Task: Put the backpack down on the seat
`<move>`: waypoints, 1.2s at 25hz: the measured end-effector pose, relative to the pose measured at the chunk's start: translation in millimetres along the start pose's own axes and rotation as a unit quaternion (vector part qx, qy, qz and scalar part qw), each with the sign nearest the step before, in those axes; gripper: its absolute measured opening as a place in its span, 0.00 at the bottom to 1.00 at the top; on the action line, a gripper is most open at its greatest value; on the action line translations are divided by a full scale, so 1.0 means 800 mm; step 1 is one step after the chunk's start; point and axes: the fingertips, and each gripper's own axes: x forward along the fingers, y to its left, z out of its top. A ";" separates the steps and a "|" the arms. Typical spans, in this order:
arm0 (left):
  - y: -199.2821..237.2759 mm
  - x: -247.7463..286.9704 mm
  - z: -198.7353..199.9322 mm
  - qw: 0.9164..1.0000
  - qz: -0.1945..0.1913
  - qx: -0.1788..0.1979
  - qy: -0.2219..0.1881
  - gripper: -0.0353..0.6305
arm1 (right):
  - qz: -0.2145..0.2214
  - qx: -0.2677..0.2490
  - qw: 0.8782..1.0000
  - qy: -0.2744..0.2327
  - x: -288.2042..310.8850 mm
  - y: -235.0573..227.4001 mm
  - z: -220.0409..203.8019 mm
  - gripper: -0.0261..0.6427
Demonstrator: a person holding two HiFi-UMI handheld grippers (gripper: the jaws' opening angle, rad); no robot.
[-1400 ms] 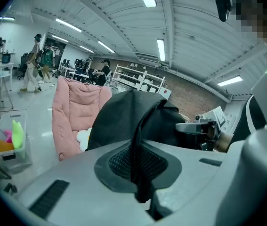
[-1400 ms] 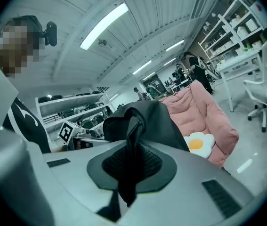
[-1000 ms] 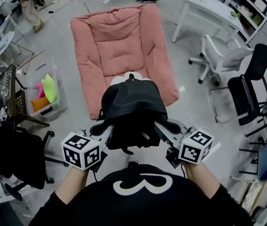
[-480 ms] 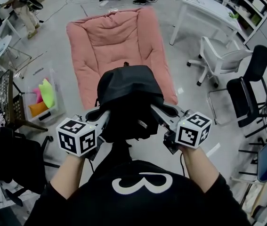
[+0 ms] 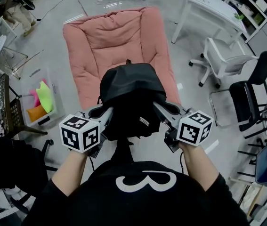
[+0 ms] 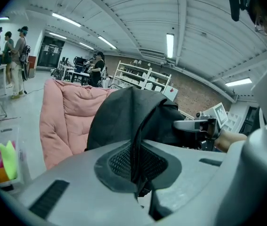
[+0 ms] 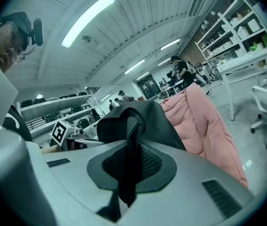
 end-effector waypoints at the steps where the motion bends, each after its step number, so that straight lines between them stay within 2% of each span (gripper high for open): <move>1: 0.012 0.007 0.005 1.000 -0.001 -0.004 0.002 0.08 | -0.003 0.003 1.000 0.002 0.012 -0.007 0.004 0.08; 11: 0.105 0.086 0.060 1.000 -0.012 -0.014 0.022 0.08 | -0.038 0.022 0.999 0.014 0.110 -0.088 0.053 0.08; 24: 0.223 0.208 0.058 0.997 -0.021 -0.038 0.062 0.08 | -0.091 0.020 0.994 0.054 0.221 -0.208 0.042 0.08; 30: 0.271 0.253 0.063 0.997 -0.023 -0.008 0.069 0.07 | -0.114 -0.016 0.992 0.053 0.270 -0.254 0.041 0.08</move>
